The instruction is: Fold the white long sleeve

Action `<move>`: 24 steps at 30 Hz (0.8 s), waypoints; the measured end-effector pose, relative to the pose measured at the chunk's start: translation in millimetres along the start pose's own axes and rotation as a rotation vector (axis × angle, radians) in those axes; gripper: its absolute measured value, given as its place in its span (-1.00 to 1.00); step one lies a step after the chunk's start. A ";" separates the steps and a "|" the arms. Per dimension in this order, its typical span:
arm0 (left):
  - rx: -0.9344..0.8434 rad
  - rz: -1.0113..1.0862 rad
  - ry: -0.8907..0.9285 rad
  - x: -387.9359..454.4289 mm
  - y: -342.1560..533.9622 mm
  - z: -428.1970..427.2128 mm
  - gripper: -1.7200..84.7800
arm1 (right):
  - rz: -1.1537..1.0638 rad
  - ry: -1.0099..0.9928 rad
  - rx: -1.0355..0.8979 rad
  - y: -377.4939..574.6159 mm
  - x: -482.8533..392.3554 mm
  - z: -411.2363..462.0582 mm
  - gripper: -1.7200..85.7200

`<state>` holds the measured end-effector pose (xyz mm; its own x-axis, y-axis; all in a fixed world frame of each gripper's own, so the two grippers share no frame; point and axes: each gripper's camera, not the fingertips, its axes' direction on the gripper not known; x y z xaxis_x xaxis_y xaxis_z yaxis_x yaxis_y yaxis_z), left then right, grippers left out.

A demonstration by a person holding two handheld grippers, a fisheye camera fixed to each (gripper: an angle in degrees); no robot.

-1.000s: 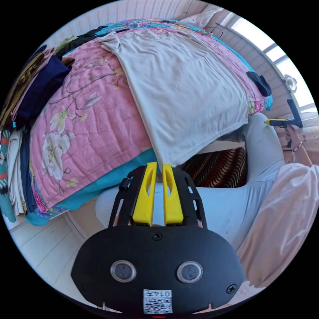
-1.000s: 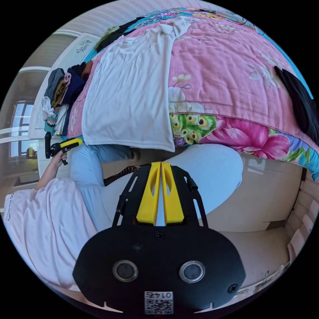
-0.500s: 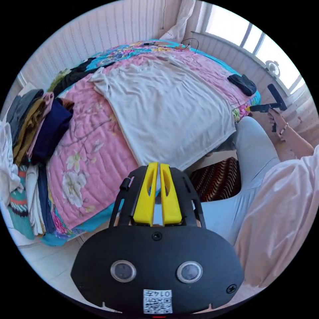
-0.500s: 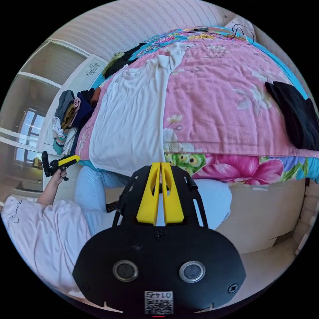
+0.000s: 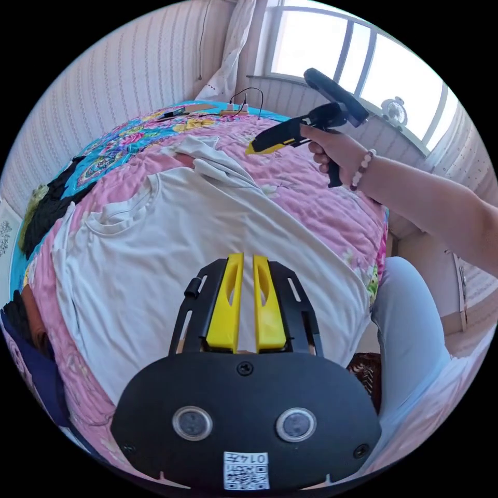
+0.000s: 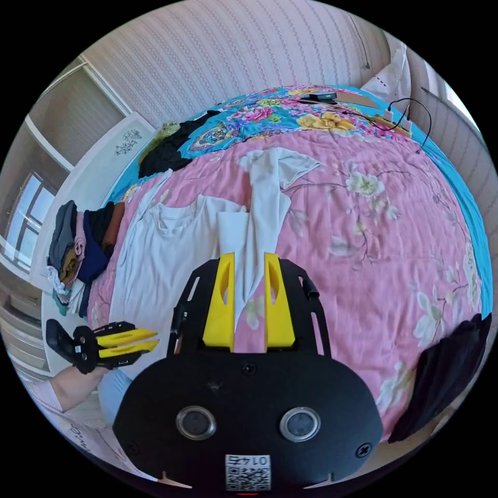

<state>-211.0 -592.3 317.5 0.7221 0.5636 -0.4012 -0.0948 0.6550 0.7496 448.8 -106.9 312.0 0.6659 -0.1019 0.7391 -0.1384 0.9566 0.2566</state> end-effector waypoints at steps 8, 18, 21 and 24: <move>-0.041 0.040 -0.013 2.7 -2.3 75.5 -0.96 | -0.001 -0.142 0.137 24.0 45.5 -18.0 -0.92; 0.120 0.142 0.097 24.8 -94.2 98.8 -0.92 | -0.016 -0.105 0.121 93.5 83.3 -96.5 -0.76; 0.091 0.180 0.092 47.9 -137.0 140.3 -0.88 | -0.013 -0.040 0.190 41.6 81.9 -98.0 -0.69; -0.038 0.177 0.001 63.5 -161.8 199.0 -0.89 | 0.035 -0.059 0.105 0.3 88.3 -68.5 -0.71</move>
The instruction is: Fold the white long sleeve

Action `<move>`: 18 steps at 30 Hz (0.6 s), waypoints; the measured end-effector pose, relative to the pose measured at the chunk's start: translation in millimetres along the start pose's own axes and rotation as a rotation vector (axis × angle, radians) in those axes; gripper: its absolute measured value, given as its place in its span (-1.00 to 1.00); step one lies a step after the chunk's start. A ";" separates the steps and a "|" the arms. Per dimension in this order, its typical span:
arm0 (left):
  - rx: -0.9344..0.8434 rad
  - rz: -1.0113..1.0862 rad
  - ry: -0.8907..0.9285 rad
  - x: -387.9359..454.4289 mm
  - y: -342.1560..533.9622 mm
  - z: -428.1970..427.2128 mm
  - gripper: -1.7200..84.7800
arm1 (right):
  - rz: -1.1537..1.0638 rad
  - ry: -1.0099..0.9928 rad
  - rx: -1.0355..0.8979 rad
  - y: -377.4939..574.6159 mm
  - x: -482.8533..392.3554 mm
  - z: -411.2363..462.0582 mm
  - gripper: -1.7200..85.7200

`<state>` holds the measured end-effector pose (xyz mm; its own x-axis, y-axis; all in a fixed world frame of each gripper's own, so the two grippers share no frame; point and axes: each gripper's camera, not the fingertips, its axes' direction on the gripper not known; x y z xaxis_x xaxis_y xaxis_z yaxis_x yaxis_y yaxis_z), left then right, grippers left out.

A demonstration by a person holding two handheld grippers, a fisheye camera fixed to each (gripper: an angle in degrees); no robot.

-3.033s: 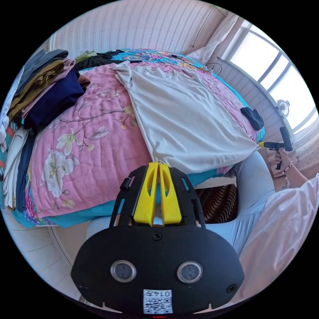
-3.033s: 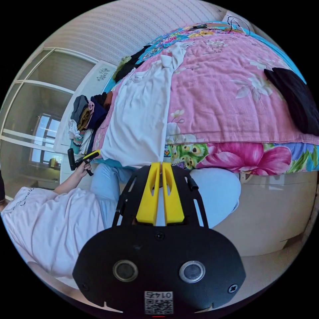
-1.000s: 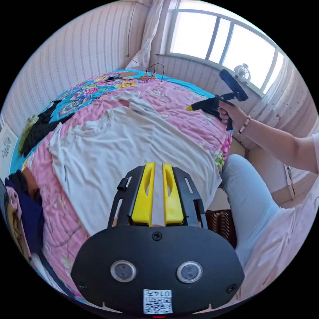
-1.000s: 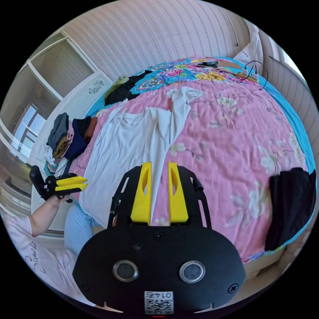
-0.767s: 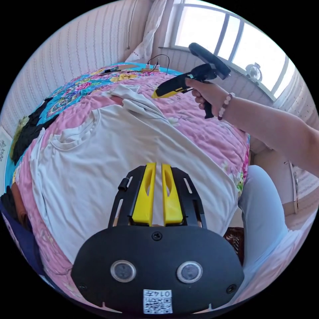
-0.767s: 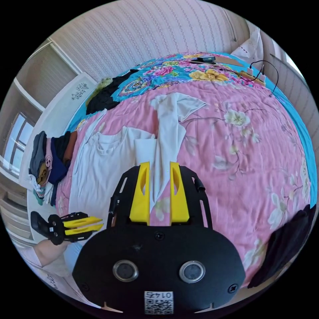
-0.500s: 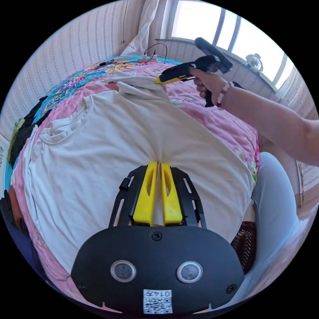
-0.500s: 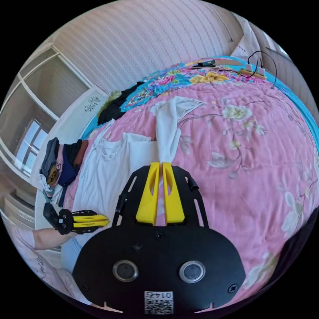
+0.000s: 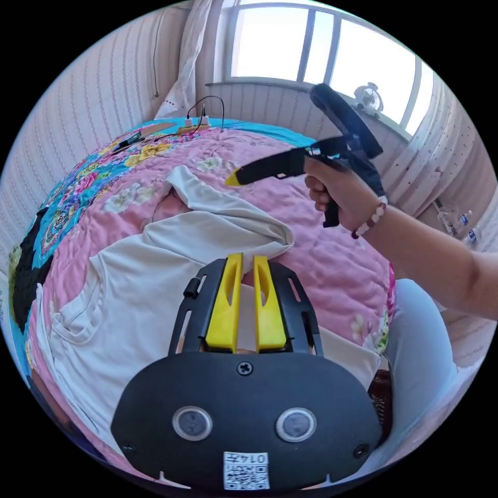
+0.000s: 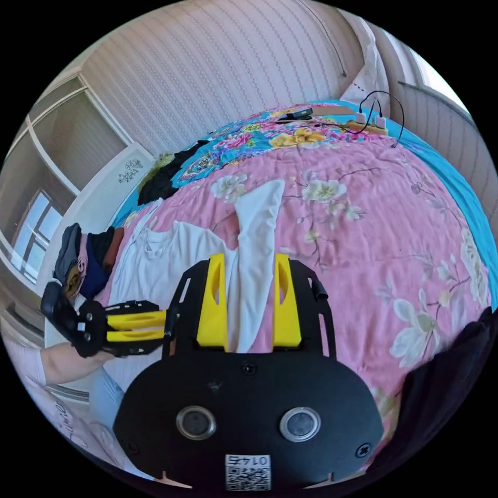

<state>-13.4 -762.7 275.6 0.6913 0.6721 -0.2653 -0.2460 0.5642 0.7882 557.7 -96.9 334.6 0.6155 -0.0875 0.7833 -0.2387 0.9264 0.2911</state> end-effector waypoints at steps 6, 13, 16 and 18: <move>0.035 -0.047 0.010 4.7 0.5 50.4 -0.96 | 0.017 -0.099 0.061 39.4 22.1 -34.8 -0.94; 0.048 0.014 0.031 21.8 -9.3 58.4 -0.98 | 0.169 -0.004 0.235 147.9 69.2 -155.5 -0.93; 0.056 0.032 0.020 32.3 -13.7 52.8 -0.98 | 0.196 0.041 0.243 147.5 80.5 -170.7 -0.86; 0.060 0.060 -0.019 46.1 -23.7 52.9 -0.98 | 0.109 0.074 0.233 135.7 63.1 -165.6 -0.79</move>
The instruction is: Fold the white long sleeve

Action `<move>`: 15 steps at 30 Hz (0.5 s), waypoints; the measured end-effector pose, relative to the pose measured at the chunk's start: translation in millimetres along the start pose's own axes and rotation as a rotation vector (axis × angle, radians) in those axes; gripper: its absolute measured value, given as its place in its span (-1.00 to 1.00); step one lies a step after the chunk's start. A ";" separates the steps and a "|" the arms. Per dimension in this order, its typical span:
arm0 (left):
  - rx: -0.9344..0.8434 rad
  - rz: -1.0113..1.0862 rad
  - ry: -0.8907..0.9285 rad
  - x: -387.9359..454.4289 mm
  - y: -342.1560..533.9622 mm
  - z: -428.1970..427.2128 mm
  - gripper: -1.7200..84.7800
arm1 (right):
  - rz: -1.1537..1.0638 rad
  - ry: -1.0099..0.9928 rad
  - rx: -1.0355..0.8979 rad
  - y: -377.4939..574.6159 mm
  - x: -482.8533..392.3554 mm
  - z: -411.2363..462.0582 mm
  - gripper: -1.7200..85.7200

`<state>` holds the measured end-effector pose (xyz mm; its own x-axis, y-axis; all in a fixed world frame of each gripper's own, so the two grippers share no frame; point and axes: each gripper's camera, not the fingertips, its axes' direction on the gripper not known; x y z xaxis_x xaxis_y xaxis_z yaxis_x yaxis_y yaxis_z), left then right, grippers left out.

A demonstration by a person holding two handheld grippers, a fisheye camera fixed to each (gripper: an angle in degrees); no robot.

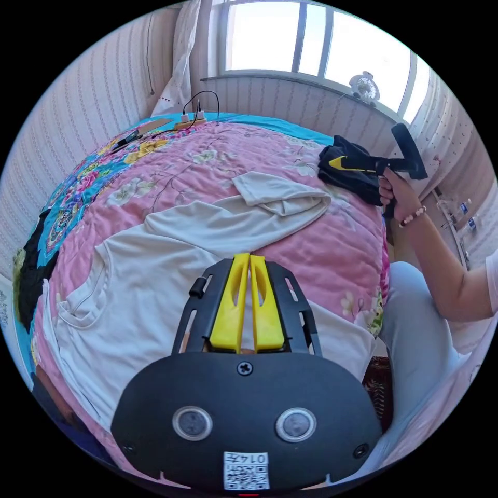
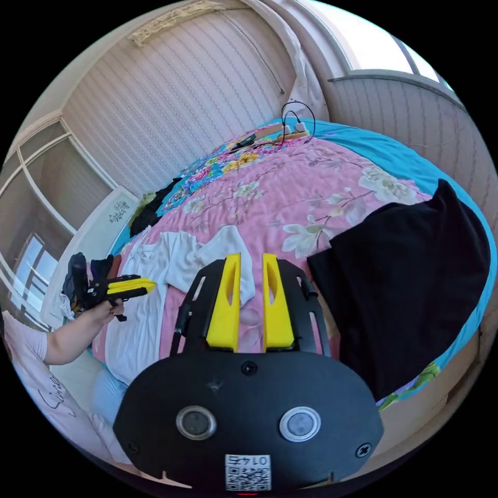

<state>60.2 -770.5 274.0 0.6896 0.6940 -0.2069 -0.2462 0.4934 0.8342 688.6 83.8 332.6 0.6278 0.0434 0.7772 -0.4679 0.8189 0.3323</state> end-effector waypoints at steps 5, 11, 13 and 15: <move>-0.010 0.039 0.035 33.5 -36.2 39.2 -0.97 | -0.281 0.015 -0.106 -5.8 -52.0 54.9 -0.68; -0.158 0.098 0.015 64.9 -64.2 118.6 -0.98 | -0.177 0.158 -0.077 -2.3 -13.1 18.4 -0.93; -0.147 0.112 0.017 68.4 -66.1 125.7 -0.98 | -0.092 0.152 -0.022 0.3 16.2 -17.7 -0.94; -0.151 0.099 0.041 69.4 -70.8 131.8 -0.98 | 0.036 0.125 0.076 14.8 56.3 -60.6 -0.95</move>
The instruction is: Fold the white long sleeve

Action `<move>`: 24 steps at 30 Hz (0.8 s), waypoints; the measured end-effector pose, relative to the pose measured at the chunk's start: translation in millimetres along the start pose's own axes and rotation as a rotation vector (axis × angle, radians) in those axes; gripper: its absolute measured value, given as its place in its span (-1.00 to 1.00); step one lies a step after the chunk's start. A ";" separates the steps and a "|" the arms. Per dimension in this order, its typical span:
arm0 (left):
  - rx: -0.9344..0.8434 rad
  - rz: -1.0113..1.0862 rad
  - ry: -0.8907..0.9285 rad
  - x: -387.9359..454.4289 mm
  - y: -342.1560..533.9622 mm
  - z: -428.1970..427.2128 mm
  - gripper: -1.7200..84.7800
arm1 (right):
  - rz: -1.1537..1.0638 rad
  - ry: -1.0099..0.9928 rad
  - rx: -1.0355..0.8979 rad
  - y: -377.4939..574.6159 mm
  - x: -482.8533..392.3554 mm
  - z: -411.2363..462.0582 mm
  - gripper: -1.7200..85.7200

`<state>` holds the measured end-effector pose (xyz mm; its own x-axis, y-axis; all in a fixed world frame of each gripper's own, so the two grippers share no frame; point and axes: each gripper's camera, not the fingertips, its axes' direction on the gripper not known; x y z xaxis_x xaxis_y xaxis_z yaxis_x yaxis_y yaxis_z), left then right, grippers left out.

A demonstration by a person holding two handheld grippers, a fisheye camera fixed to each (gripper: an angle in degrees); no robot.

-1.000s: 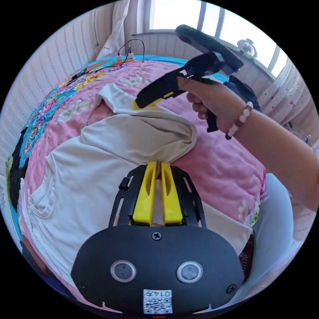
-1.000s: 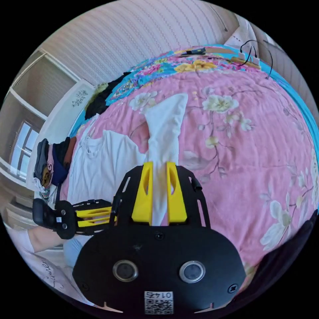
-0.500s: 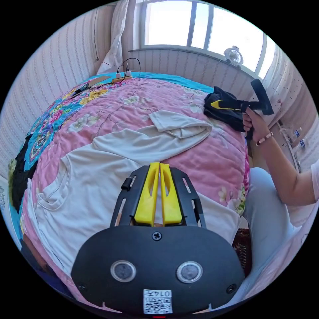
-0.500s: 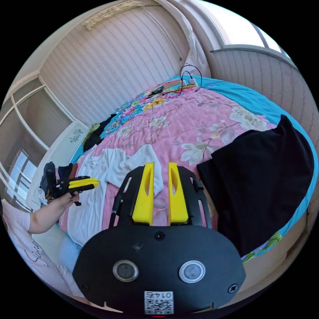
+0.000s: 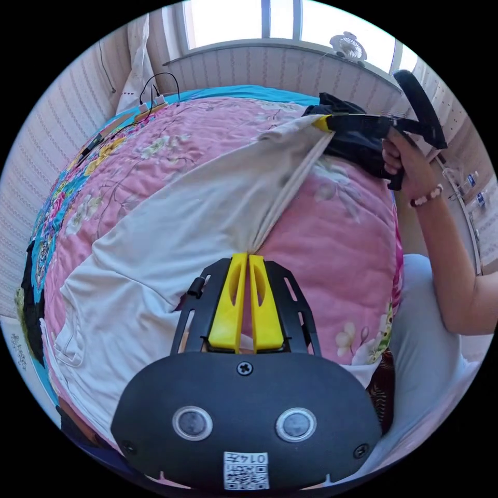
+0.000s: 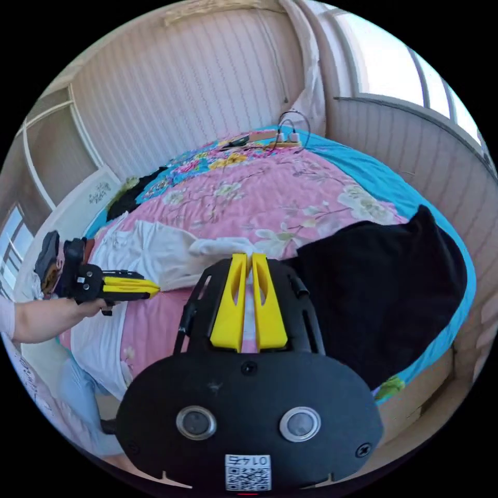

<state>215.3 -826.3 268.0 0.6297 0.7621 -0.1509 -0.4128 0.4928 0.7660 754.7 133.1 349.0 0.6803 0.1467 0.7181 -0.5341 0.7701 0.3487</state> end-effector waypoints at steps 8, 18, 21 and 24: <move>0.006 0.026 0.001 18.6 -27.9 -0.4 -0.98 | 0.159 -0.150 0.227 26.3 61.3 -38.9 -0.84; -0.058 0.160 0.016 82.6 -104.6 42.3 -0.93 | 0.088 -0.054 -0.045 -13.9 37.1 9.0 -0.89; -0.079 0.186 0.044 84.7 -107.8 39.1 -0.97 | 0.144 -0.123 0.027 -10.7 55.6 -35.8 -0.91; -0.041 0.285 0.104 93.9 -100.4 17.4 -0.98 | 0.222 -0.110 -0.070 1.4 78.4 -65.0 -0.92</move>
<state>327.3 -811.6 187.8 0.4149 0.9099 0.0014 -0.5908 0.2682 0.7609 839.8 186.0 366.6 0.4893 0.2513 0.8351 -0.6256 0.7683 0.1353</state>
